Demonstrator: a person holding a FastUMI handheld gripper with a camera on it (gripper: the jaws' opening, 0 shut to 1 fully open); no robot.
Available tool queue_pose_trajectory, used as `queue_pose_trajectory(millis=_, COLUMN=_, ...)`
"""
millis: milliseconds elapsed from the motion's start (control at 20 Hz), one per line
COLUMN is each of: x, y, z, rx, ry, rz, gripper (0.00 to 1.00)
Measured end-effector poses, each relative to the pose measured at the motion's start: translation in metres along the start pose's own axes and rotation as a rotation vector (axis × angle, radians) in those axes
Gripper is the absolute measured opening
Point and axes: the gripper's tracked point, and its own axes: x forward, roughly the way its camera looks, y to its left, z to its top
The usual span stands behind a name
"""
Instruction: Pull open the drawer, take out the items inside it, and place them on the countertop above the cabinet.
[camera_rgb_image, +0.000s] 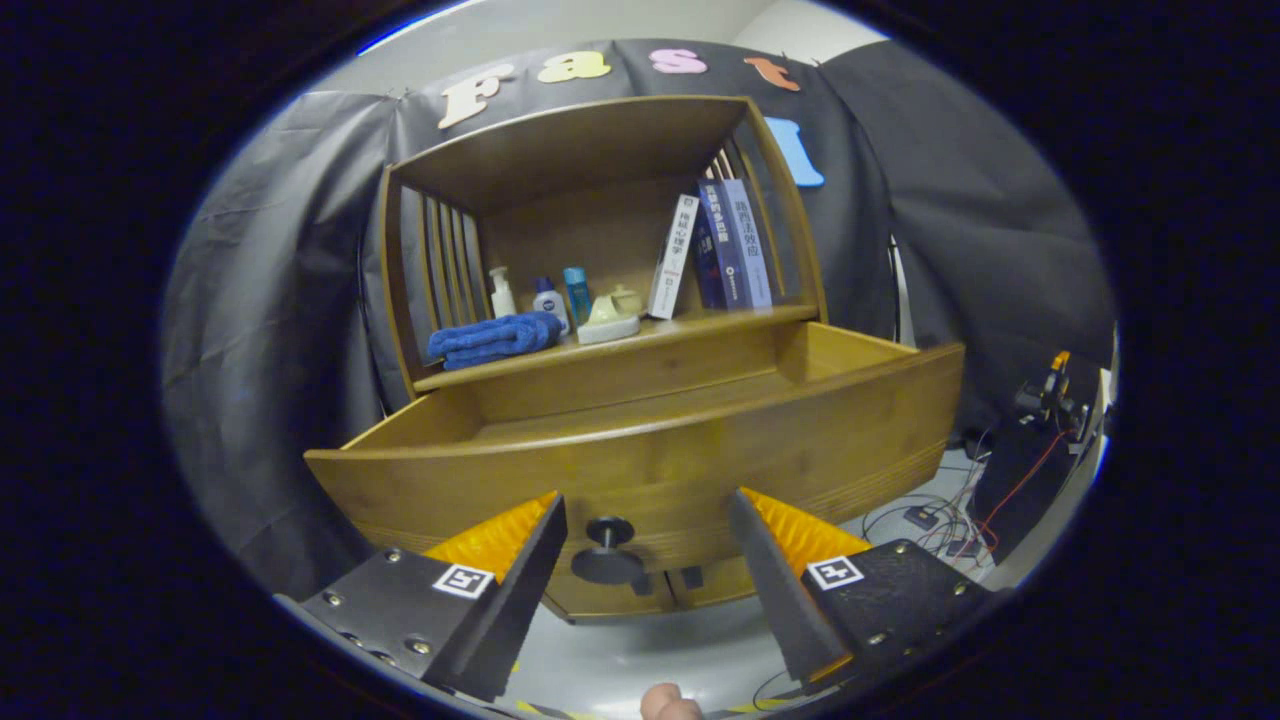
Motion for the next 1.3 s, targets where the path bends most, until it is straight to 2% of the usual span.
queue_pose_trajectory(millis=150, x=0.010, y=0.004, z=0.002, rx=-0.026, ry=-0.020, rz=0.020, gripper=0.98)
queue_pose_trajectory(millis=300, x=0.020, y=0.016, z=-0.018, rx=-0.052, ry=0.025, rz=0.044, gripper=0.98)
queue_pose_trajectory(millis=600, x=0.020, y=0.012, z=-0.024, rx=-0.215, ry=-0.029, rz=-0.024, gripper=0.98)
queue_pose_trajectory(millis=850, x=0.031, y=0.010, z=-0.021, rx=-0.161, ry=-0.021, rz=0.005, gripper=0.98)
queue_pose_trajectory(millis=1300, x=0.063, y=0.014, z=-0.012, rx=-0.171, ry=-0.016, rz=0.004, gripper=0.98)
